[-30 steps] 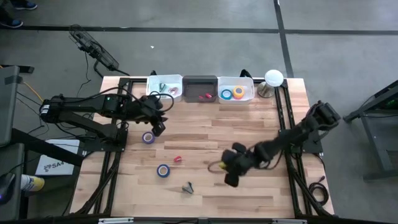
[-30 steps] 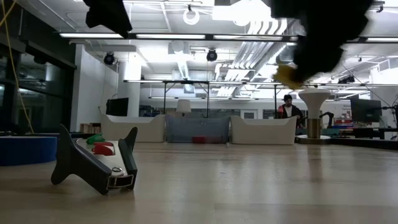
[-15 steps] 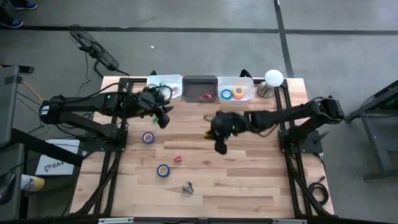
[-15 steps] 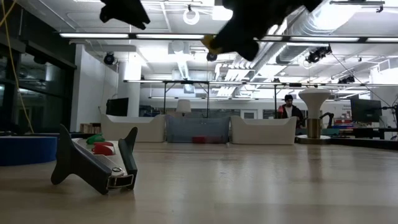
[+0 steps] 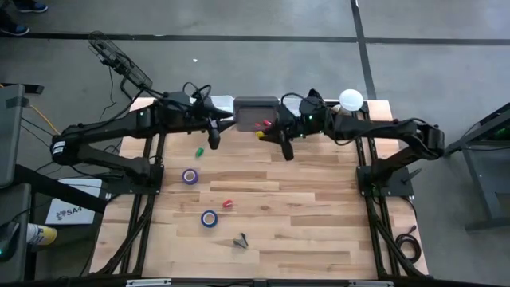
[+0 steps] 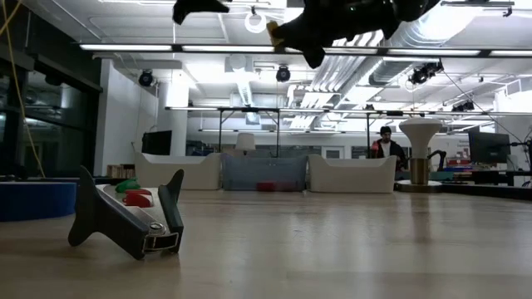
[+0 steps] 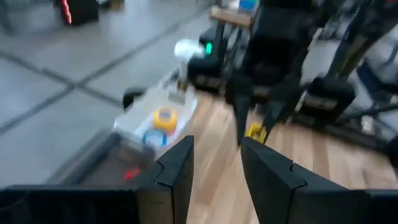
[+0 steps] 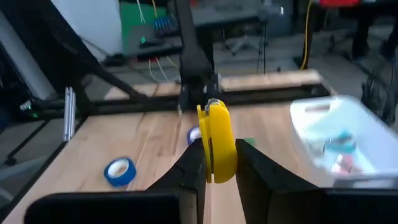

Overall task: Pick and place Stapler, Stapler remover, tape
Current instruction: Put the yellow stapler into the black transparent bin

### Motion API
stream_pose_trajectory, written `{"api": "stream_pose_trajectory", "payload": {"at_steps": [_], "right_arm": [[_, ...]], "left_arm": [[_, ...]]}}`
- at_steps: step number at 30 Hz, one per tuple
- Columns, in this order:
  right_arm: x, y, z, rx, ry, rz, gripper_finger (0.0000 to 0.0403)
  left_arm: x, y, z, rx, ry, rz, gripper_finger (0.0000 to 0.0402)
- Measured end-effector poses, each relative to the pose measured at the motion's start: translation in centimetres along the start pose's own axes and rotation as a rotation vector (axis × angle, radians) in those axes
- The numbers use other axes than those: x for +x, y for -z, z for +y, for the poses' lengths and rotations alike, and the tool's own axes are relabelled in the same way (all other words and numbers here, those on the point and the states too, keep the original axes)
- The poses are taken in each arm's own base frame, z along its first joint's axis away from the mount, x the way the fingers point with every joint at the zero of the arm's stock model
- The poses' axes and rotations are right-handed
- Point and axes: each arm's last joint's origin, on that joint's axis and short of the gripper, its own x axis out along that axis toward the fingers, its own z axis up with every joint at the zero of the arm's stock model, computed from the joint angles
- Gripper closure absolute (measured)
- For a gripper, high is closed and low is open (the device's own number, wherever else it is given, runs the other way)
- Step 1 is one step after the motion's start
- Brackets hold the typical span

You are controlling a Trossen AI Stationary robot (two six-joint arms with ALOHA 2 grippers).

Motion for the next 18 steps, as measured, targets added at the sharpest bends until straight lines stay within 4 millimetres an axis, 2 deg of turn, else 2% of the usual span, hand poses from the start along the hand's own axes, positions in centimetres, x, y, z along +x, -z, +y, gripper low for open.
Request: {"api": "stream_pose_trajectory", "payload": {"at_steps": [2, 11, 15, 18], "right_arm": [[-0.4, -0.4, -0.7, -0.018, -0.007, -0.036, 0.0350], [-1.9, -1.3, -3.1, -0.057, -0.068, -0.124, 0.0350], [-2.5, -1.5, -4.0, -0.068, -0.064, -0.137, 0.0350], [-3.0, -1.6, -4.7, -0.074, -0.060, -0.150, 0.0350]], "left_arm": [[0.6, -0.4, -0.1, 0.013, 0.014, -0.045, 0.0270], [5.2, 0.5, -0.3, 0.066, 0.013, -0.056, 0.0270], [6.1, 0.6, -0.4, 0.071, 0.022, -0.076, 0.0267], [6.4, 0.4, -0.5, 0.086, 0.026, -0.102, 0.0247]]}}
